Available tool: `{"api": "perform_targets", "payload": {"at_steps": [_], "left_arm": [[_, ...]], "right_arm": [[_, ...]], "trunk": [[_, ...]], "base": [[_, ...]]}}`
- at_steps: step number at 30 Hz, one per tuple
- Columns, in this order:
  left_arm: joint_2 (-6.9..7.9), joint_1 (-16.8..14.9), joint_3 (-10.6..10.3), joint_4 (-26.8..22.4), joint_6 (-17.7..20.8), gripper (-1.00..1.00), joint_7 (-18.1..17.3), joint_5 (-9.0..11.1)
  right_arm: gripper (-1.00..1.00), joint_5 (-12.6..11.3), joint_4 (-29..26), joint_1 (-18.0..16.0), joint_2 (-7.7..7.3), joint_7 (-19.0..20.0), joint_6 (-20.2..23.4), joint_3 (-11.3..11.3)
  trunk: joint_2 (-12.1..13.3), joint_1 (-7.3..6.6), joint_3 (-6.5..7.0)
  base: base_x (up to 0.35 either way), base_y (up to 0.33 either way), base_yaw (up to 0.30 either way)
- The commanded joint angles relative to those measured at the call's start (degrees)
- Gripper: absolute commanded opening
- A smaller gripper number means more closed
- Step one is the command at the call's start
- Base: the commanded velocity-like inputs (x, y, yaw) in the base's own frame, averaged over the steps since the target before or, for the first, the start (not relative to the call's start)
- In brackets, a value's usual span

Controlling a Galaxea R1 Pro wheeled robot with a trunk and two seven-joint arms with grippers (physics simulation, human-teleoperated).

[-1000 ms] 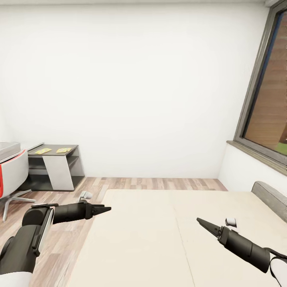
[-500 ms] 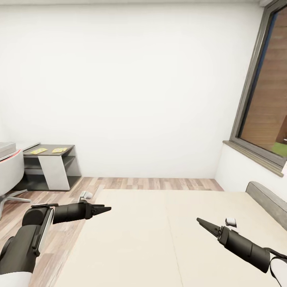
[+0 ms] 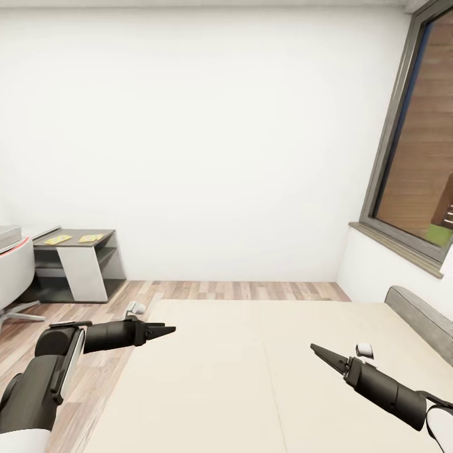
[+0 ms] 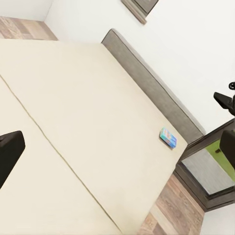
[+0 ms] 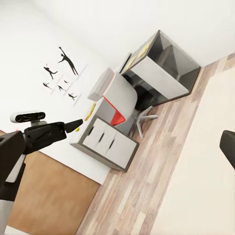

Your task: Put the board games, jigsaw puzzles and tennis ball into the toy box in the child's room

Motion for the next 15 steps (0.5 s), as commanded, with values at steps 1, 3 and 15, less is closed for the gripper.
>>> {"api": "perform_targets", "payload": {"at_steps": [1, 3, 15], "left_arm": [[-0.03, 0.0, 0.1, 0.0, 0.6, 1.0, -0.6, -0.6], [-0.03, 0.0, 0.1, 0.0, 0.6, 1.0, -0.6, -0.6], [-0.03, 0.0, 0.1, 0.0, 0.5, 1.0, -0.6, -0.6]], "right_arm": [[1.0, -0.1, 0.0, 0.0, 0.0, 0.1, 0.3, 0.0], [1.0, -0.1, 0.0, 0.0, 0.0, 0.1, 0.3, 0.0], [1.0, -0.1, 0.0, 0.0, -0.03, 0.1, 0.3, 0.0]], "trunk": [[0.0, 0.02, -0.02], [0.0, 0.02, 0.0], [0.0, 0.02, 0.02]], "base": [[0.0, 0.0, -0.029], [0.0, 0.0, -0.019], [0.0, 0.0, -0.004]]}}
